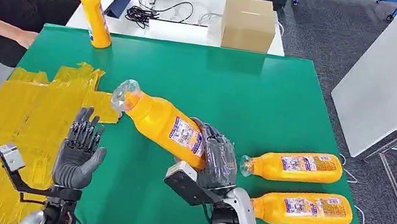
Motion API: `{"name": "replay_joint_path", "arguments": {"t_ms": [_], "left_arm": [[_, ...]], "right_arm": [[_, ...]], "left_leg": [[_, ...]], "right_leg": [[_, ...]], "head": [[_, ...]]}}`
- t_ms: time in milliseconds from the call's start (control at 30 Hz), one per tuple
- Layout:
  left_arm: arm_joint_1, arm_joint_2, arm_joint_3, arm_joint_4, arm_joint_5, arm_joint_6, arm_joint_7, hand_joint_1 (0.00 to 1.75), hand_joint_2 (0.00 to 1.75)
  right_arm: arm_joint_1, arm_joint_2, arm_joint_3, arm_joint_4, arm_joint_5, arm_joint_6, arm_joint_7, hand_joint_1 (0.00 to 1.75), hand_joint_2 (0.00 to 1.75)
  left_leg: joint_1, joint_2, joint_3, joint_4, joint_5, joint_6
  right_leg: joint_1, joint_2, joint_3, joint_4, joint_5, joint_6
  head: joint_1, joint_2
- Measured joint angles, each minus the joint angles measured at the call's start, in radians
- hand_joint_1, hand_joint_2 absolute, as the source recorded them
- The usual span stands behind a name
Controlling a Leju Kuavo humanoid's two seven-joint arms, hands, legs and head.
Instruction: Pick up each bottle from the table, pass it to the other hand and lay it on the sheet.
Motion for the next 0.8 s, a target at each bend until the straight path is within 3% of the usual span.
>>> {"name": "replay_joint_path", "arguments": {"t_ms": [167,500,800], "left_arm": [[-0.025,0.002,-0.027,0.007,0.026,-0.075,0.018,0.0,1.75],[-0.032,0.02,-0.023,0.036,0.21,-0.317,0.065,0.0,1.75],[-0.028,0.029,0.001,0.056,0.24,-0.373,0.076,0.0,1.75]], "right_arm": [[-0.071,0.036,0.089,0.067,-0.021,0.205,0.048,1.75,1.75],[-0.143,0.067,0.224,0.137,-0.051,0.268,0.063,1.75,1.75],[-0.168,0.067,0.255,0.157,-0.06,0.308,0.058,1.75,1.75]], "left_leg": [[0.001,0.001,0.001,0.0,0.0,0.0],[0.001,0.0,-0.001,0.0,0.0,0.0],[0.001,0.0,0.0,0.0,0.0,0.0]], "right_leg": [[0.001,0.0,0.0,0.0,0.0,0.0],[0.001,0.0,0.0,0.0,0.0,0.0],[0.001,0.0,0.0,0.0,0.0,0.0]], "head": [[0.0,0.0],[0.0,0.0],[0.0,0.0]]}}
